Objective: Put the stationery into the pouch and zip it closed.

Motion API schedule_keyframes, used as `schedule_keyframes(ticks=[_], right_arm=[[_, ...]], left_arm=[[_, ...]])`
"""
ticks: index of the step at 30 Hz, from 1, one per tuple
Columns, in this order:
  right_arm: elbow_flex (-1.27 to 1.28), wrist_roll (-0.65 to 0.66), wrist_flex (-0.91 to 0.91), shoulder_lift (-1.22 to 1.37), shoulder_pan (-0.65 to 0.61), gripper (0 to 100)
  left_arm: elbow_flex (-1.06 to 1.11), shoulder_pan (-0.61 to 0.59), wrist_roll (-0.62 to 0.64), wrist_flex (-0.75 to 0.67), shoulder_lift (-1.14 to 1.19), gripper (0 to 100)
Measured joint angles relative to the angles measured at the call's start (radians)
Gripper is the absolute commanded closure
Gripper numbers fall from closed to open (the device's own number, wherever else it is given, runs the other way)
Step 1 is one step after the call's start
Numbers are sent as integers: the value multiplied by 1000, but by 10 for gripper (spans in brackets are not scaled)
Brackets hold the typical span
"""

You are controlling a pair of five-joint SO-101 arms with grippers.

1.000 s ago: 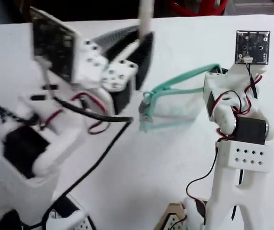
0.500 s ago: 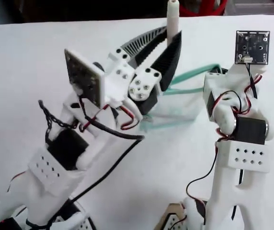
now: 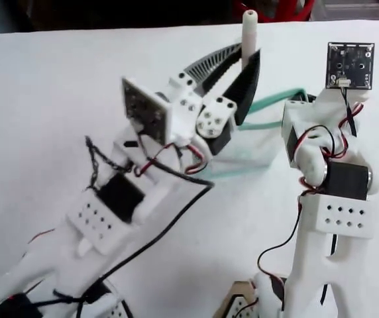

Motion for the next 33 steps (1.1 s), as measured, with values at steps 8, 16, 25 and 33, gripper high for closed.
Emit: schedule_keyframes(ticks=[8,16,25,33], right_arm=[[0,0,0,0,0,981],[0,0,0,0,0,981],[5,0,-25,0,0,981],[8,0,-25,0,0,981]], left_arm=[[5,6,2,-23,86,977],[12,6,3,-23,169,976],[129,5,0,-23,181,856],[264,-12,-2,23,-31,823]])
